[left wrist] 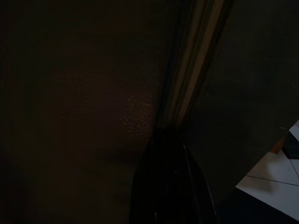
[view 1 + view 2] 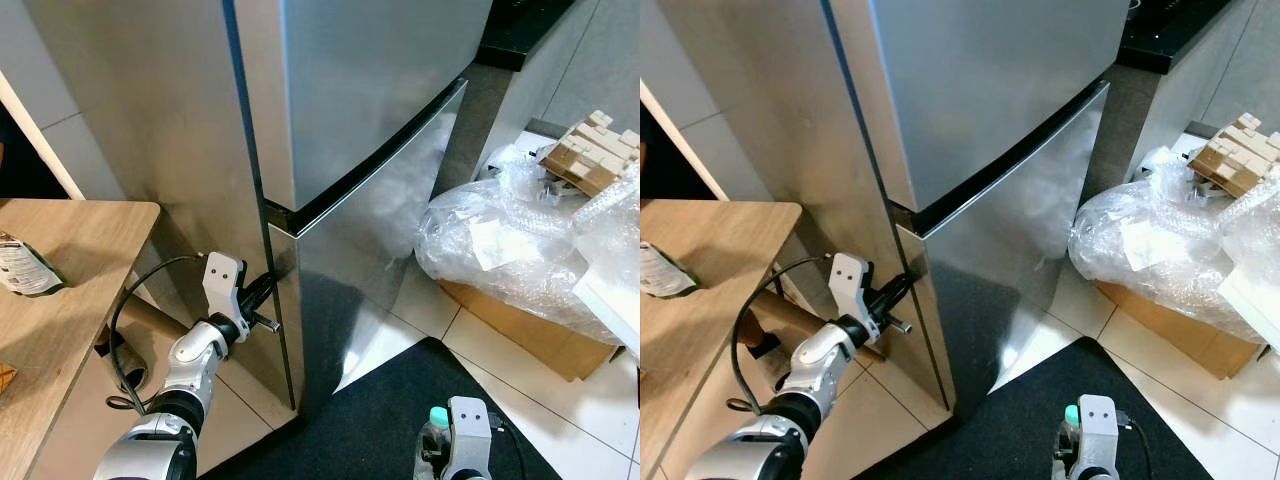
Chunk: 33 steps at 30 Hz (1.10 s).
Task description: Restocking fridge
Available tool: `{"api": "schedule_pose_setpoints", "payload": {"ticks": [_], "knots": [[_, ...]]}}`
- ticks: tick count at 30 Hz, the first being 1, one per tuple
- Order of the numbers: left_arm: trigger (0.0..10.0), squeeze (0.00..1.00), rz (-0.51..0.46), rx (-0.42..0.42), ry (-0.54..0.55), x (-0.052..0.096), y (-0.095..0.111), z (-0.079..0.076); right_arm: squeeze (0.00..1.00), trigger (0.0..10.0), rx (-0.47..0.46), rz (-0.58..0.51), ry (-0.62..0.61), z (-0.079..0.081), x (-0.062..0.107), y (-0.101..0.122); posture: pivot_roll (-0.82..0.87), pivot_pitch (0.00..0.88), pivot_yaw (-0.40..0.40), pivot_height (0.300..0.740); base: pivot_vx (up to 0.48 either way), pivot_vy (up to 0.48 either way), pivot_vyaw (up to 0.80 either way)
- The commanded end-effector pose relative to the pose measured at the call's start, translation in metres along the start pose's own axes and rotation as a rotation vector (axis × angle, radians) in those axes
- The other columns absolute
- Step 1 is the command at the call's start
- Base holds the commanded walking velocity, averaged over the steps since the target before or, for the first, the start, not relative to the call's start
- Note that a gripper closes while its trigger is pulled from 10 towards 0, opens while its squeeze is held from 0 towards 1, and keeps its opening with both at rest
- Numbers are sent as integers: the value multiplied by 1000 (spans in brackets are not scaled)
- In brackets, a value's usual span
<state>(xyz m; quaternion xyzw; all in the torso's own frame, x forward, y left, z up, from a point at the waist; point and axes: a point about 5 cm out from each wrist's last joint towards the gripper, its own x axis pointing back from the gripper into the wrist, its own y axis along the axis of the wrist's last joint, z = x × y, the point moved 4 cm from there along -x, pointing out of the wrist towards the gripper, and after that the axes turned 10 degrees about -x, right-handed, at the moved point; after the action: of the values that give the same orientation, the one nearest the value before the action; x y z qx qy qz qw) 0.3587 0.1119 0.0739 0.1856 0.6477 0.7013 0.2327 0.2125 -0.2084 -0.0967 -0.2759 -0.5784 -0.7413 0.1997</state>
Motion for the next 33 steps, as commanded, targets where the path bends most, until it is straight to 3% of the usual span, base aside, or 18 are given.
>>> {"api": "schedule_pose_setpoints", "payload": {"ticks": [1, 18, 19, 20, 21, 22, 33], "knots": [[10000, 0, 3, 3, -39, -6, 2, -5, 0, 10000, 7, -14, 6, -2, -1, 5, -200, 126, 22, 740, 0, 0, 0], [10000, 0, -4, -11, -175, -7, 5, -17, 0, 10000, 40, -12, 38, 3, -5, 13, -179, 148, -15, 740, 0, 0, 0], [10000, 180, -4, -14, -178, -7, 6, -16, 0, 10000, 39, -11, 38, 3, -5, 12, -180, 148, -12, 740, 0, 0, 0], [10000, 180, -4, -14, -178, -7, 6, -16, 0, 10000, 39, -11, 38, 3, -5, 12, -180, 148, -12, 740, 0, 0, 0], [10000, 878, -2, -20, -180, -7, 7, -15, 0, 10000, 37, -11, 37, 3, -4, 11, -182, 148, -9, 740, 0, 0, 0], [10000, 1000, -1, -26, -185, -7, 7, -14, 0, 10000, 35, -10, 36, 3, -4, 10, -182, 148, -9, 740, 0, 0, 0], [10000, 1000, 7, -40, -212, -8, 7, -16, 0, 10000, 28, -6, 26, 1, -2, 7, -185, 150, 0, 740, 0, 0, 0]]}}
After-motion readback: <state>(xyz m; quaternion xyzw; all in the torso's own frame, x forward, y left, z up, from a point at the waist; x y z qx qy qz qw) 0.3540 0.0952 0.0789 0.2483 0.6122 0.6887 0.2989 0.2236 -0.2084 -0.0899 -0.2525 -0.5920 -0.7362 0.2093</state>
